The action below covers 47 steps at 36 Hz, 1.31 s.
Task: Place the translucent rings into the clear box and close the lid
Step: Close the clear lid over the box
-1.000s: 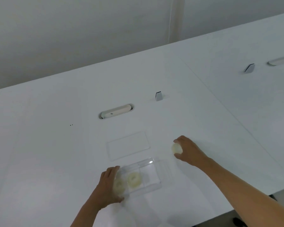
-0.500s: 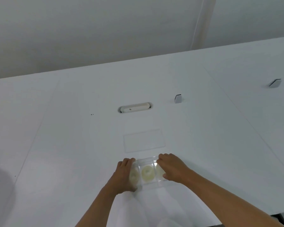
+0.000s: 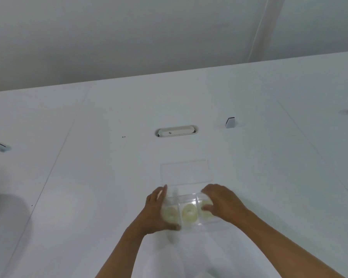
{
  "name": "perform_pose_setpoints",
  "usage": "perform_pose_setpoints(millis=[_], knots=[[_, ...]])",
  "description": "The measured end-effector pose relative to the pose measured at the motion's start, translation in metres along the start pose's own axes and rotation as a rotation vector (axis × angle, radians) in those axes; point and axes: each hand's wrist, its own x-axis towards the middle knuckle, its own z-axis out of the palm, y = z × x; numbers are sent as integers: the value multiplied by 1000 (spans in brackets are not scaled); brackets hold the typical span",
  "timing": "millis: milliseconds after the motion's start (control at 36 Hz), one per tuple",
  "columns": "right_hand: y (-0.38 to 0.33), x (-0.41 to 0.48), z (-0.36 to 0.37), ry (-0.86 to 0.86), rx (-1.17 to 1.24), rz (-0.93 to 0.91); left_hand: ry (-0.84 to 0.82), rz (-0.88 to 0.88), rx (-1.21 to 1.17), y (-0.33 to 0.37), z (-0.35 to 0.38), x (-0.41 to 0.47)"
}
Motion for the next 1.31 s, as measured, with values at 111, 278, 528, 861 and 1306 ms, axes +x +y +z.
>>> perform_pose_setpoints(millis=[111, 278, 528, 861, 1306], knots=[[15, 14, -33, 278, 427, 281, 209, -191, -254, 4, -26, 8], [43, 61, -48, 102, 820, 677, 326, -373, -617, 21, -55, 45], [43, 98, -22, 18, 1053, 803, 273, -497, -644, 41, -50, 88], [19, 99, -41, 75, 1396, 724, 584, -480, -1002, 70, -59, 88], [0, 30, -57, 339, 1703, 237, 841, -283, -1190, 97, -66, 14]])
